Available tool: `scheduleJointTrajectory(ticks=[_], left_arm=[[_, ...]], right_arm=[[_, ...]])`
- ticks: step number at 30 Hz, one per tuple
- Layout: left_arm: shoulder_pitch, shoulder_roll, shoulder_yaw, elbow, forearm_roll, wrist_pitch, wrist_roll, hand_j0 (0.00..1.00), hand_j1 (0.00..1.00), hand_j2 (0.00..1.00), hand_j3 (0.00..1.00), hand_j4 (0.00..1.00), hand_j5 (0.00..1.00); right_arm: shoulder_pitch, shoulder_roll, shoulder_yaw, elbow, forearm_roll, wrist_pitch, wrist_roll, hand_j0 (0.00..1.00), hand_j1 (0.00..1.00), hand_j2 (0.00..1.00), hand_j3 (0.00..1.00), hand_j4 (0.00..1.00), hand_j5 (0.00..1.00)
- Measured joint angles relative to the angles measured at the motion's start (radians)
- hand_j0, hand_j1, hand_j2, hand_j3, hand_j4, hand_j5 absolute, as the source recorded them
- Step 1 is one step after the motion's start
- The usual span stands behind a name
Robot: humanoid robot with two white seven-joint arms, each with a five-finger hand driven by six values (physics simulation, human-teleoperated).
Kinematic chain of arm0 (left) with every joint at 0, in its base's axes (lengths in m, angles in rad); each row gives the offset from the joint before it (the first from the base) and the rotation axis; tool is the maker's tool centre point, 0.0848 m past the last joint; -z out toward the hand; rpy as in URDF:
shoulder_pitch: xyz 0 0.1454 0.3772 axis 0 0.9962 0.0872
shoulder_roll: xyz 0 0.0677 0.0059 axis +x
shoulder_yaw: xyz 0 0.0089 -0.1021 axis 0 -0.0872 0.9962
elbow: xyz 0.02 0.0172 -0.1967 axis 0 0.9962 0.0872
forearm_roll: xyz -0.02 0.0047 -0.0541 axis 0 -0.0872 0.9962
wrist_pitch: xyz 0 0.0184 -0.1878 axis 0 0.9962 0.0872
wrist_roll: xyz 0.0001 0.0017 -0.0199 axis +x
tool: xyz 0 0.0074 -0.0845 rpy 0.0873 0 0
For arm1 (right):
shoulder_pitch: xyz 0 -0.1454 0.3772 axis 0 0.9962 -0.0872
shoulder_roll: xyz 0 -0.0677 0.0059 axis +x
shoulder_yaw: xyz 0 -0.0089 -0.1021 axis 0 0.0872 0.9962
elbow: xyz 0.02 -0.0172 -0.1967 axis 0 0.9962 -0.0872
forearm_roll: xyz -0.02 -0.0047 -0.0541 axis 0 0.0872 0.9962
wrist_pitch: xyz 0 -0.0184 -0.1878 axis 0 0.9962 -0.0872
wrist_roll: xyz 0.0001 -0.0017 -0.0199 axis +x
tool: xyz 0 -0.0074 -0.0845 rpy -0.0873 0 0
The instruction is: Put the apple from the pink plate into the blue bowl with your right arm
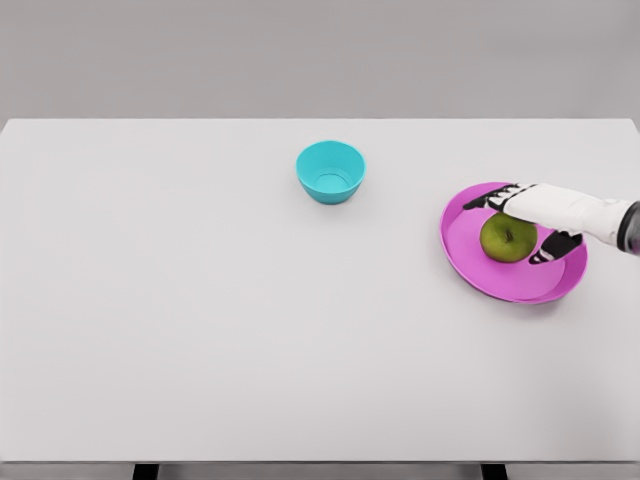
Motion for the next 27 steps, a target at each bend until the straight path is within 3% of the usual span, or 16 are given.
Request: scheduleJointTrajectory(ticks=[17, 23, 25, 27], left_arm=[[0.0, 0.0, 0.0, 0.0, 0.0, 0.0, 0.0, 1.0, 1.0, 1.0, 1.0, 1.0, 1.0], [0.0, 0.0, 0.0, 0.0, 0.0, 0.0, 0.0, 1.0, 1.0, 1.0, 1.0, 1.0, 1.0], [0.0, 0.0, 0.0, 0.0, 0.0, 0.0, 0.0, 1.0, 1.0, 1.0, 1.0, 1.0, 1.0], [0.0, 0.0, 0.0, 0.0, 0.0, 0.0, 0.0, 1.0, 1.0, 1.0, 1.0, 1.0, 1.0]], right_arm=[[-0.018, 0.009, 0.035, 0.04, 0.006, -0.009, 0.0, 1.0, 1.0, 1.0, 1.0, 1.0, 1.0], [-0.015, 0.009, 0.039, 0.044, 0.006, -0.018, 0.0, 0.78, 0.78, 0.78, 0.78, 0.78, 0.78], [-0.017, 0.009, 0.038, 0.045, 0.006, -0.027, 0.0, 0.65, 0.65, 0.65, 0.65, 0.65, 0.65], [-0.017, 0.012, 0.035, 0.056, 0.005, -0.042, 0.0, 0.62, 0.62, 0.62, 0.62, 0.62, 0.62]])
